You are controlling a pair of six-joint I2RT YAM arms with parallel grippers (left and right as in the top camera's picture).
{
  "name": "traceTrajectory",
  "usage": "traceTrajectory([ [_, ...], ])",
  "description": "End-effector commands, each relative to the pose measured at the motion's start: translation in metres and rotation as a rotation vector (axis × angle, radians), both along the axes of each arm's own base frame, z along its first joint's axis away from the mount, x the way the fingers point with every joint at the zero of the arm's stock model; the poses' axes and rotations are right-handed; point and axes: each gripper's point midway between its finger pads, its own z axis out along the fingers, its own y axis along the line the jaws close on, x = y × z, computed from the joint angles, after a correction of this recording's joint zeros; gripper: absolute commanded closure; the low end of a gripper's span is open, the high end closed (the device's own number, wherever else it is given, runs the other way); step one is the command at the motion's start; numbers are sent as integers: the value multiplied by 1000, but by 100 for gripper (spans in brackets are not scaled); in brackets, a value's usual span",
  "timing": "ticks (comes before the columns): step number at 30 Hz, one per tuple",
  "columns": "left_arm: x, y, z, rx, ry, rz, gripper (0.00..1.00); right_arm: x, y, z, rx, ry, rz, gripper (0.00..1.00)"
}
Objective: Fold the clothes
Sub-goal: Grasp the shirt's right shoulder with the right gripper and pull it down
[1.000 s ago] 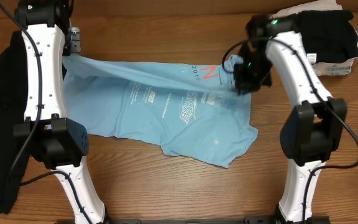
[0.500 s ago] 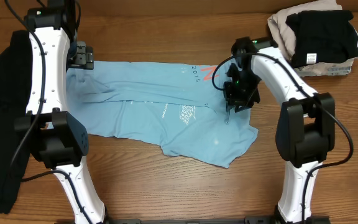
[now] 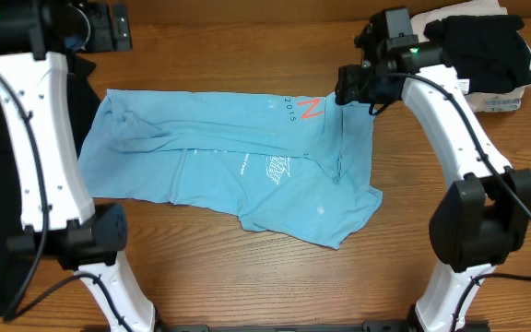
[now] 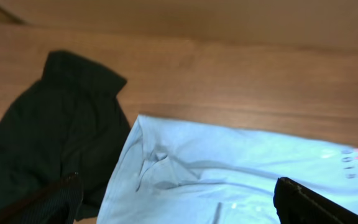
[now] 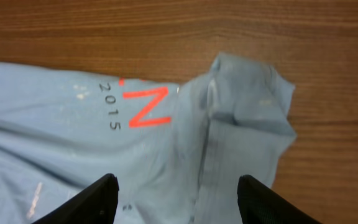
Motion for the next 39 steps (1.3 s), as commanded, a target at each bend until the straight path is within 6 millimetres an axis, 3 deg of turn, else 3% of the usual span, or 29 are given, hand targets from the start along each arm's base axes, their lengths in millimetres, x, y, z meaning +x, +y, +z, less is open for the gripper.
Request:
traceTrajectory([
  [1,-2,-5,6,-37,-16,-18,0,5,2,-34,-35,39,-1,35],
  [8,-4,-5,-1,-38,11,-19,0,17,-2,-76,-79,70,-14,39],
  [16,-5,-5,-2,-38,16,-19,0,24,-12,-106,-156,80,-6,41],
  [24,-5,-5,-2,-38,16,-18,0,26,-24,-109,-213,77,-30,57],
  [33,-5,-5,-2,-38,16,-19,0,27,-26,-113,-235,73,-11,68],
  [36,-5,-5,-2,-38,16,-19,0,26,-26,-119,-237,86,-9,76],
  [39,-6,-5,-2,-38,19,-18,0,23,-26,-122,-235,100,-7,94],
])
